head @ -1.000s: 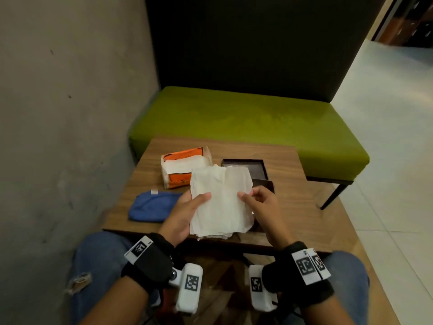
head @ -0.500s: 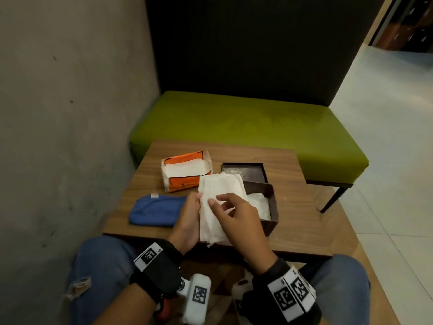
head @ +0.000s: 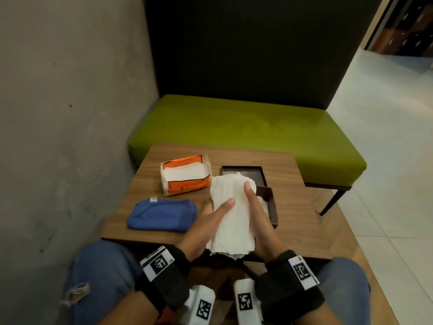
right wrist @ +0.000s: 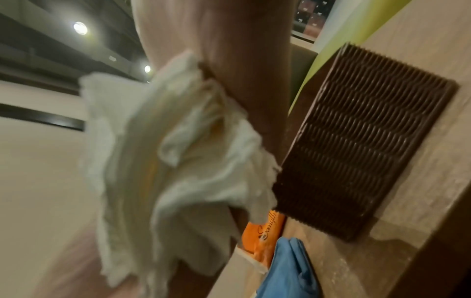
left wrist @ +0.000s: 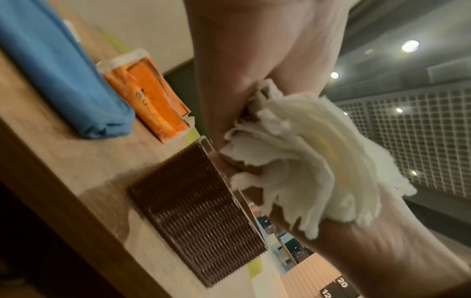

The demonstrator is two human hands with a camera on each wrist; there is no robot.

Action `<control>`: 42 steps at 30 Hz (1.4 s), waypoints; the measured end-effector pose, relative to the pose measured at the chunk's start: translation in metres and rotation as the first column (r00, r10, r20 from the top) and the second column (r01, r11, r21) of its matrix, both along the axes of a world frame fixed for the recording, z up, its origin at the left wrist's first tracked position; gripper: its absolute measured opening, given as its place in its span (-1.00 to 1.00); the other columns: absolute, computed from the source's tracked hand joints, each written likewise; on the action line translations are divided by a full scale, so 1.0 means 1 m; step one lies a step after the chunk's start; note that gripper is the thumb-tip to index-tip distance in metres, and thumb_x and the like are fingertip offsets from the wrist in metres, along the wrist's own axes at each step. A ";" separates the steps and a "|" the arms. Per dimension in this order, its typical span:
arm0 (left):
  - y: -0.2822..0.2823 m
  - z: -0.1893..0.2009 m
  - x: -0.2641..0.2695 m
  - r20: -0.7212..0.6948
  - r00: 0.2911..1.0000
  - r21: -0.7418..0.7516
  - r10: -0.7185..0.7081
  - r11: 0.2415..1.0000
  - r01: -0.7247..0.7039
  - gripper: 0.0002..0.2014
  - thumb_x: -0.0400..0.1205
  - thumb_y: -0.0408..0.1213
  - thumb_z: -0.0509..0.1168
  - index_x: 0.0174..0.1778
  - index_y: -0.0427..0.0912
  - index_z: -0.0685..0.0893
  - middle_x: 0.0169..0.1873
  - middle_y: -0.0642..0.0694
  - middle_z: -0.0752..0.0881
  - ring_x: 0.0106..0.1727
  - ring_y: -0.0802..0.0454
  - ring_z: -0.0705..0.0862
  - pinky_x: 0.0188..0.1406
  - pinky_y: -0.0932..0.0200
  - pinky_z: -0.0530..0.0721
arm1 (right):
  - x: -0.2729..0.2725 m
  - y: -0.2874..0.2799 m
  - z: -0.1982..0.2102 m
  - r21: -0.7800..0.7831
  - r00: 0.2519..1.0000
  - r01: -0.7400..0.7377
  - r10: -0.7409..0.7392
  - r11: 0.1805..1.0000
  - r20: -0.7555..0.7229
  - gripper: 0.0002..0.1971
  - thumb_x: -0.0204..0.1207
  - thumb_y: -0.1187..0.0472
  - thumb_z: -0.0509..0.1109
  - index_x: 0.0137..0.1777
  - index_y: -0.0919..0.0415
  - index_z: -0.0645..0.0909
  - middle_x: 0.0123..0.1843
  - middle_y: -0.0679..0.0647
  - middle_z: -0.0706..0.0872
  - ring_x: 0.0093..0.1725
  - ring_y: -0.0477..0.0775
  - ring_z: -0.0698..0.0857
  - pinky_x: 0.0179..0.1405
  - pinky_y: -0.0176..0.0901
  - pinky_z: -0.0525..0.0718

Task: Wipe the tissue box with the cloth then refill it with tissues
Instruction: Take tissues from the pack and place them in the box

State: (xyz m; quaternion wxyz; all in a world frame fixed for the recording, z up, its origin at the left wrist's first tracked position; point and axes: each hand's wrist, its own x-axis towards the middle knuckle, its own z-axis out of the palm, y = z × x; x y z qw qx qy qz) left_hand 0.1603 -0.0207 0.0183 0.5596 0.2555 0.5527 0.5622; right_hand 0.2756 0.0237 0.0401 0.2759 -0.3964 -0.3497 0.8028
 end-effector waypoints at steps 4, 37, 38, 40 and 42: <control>0.000 0.007 -0.004 -0.160 0.987 0.052 0.018 0.999 -0.010 -0.59 0.63 -0.03 0.26 0.38 0.13 0.35 0.14 0.04 0.66 0.11 0.07 0.68 0.08 0.07 0.70 | 0.003 0.001 -0.004 -0.002 0.998 0.032 -0.032 0.999 -0.046 -0.42 0.55 -0.34 0.14 0.31 0.05 0.65 0.17 0.26 0.80 0.21 0.30 0.76 0.30 0.36 0.62; -0.004 0.004 -0.023 0.089 0.995 0.154 -0.050 0.987 0.036 -0.54 0.58 -0.47 0.31 0.41 -0.12 0.51 0.25 -0.11 0.72 0.24 -0.03 0.70 0.16 0.07 0.71 | 0.008 0.019 -0.013 0.094 0.952 0.219 -0.192 0.971 -0.236 -0.58 0.55 0.16 0.43 0.38 0.24 0.56 0.29 0.27 0.74 0.29 0.27 0.71 0.36 0.32 0.59; -0.005 0.005 -0.029 0.058 0.997 0.145 -0.059 0.988 0.050 -0.54 0.57 -0.45 0.32 0.40 -0.12 0.52 0.25 -0.10 0.72 0.24 -0.02 0.70 0.17 0.08 0.71 | 0.014 0.023 -0.011 0.125 0.970 0.192 -0.169 0.973 -0.174 -0.47 0.51 0.04 0.46 0.43 0.24 0.53 0.32 0.27 0.72 0.33 0.29 0.68 0.40 0.33 0.56; -0.006 0.008 -0.041 0.008 0.996 0.116 -0.084 0.990 0.082 -0.57 0.55 -0.41 0.34 0.35 -0.09 0.55 0.23 -0.08 0.73 0.22 -0.02 0.71 0.18 0.09 0.70 | 0.023 0.029 -0.009 0.201 0.994 0.102 -0.093 0.974 -0.053 -0.34 0.44 -0.16 0.48 0.44 0.22 0.54 0.32 0.24 0.72 0.34 0.30 0.68 0.40 0.33 0.55; -0.004 0.008 -0.045 -0.060 0.991 0.081 -0.118 0.989 0.122 -0.62 0.53 -0.36 0.37 0.27 -0.05 0.60 0.18 -0.06 0.75 0.19 0.01 0.73 0.20 0.09 0.69 | 0.024 0.031 -0.010 0.288 0.997 0.015 -0.036 0.958 0.068 -0.36 0.41 -0.25 0.45 0.36 0.16 0.61 0.25 0.17 0.77 0.26 0.23 0.73 0.35 0.26 0.62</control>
